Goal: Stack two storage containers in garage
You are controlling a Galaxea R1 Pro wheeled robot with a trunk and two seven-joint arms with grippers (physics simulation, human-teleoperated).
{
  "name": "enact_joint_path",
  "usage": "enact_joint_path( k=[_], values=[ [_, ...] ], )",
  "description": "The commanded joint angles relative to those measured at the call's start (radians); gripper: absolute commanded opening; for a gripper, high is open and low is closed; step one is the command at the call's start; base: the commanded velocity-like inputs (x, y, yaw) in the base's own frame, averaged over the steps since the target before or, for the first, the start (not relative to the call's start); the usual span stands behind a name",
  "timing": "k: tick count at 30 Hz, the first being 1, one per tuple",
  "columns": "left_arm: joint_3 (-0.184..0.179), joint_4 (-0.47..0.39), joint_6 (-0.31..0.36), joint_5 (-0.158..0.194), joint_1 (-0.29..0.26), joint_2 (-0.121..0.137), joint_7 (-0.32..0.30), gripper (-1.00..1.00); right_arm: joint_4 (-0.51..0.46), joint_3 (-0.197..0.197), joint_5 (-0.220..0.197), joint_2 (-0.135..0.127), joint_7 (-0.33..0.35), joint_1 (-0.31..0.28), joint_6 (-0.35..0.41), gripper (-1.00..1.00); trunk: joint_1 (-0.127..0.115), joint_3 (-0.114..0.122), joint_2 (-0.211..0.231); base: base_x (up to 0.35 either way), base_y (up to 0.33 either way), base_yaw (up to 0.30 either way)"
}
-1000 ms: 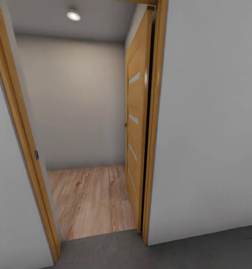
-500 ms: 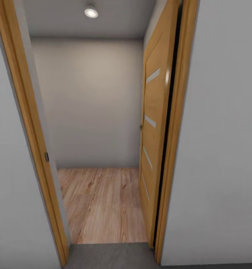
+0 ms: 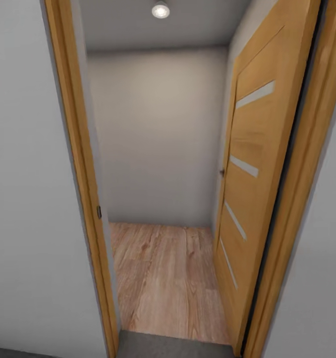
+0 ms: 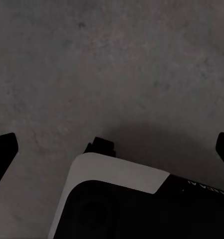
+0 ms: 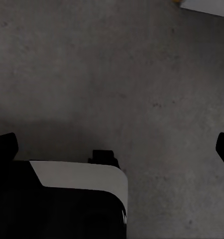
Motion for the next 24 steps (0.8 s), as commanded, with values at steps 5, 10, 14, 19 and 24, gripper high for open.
enact_joint_path(
  k=[5, 10, 14, 19, 24],
  values=[
    [0.005, -0.001, -0.008, 0.001, -0.001, 0.0, 0.0, 1.0, 0.003, 0.008, -0.004, 0.0, -0.006, -0.001, -0.006, 1.0, 0.001, -0.001, -0.001, 0.093, 0.104, 0.12],
    [0.006, -0.004, -0.009, 0.002, -0.001, -0.001, 0.0, 1.0, 0.003, 0.009, -0.003, -0.002, -0.006, -0.001, -0.006, 1.0, 0.001, -0.001, -0.001, 0.022, 0.008, 0.01],
    [0.003, -0.003, -0.005, 0.002, -0.001, 0.0, -0.001, 1.0, 0.003, 0.009, -0.002, -0.004, -0.005, -0.001, -0.005, 1.0, 0.001, -0.001, -0.001, 0.26, 0.001, 0.001],
    [0.003, -0.003, 0.0, 0.002, -0.001, 0.0, -0.001, 1.0, 0.003, 0.01, -0.001, -0.005, -0.005, -0.001, -0.006, 1.0, 0.001, -0.001, -0.001, 0.309, 0.0, 0.0],
    [0.003, -0.003, 0.0, 0.002, -0.001, 0.0, -0.001, 1.0, 0.003, 0.01, -0.002, -0.004, -0.006, -0.001, -0.006, 1.0, 0.001, -0.001, -0.001, 0.313, 0.0, 0.0]
  ],
)
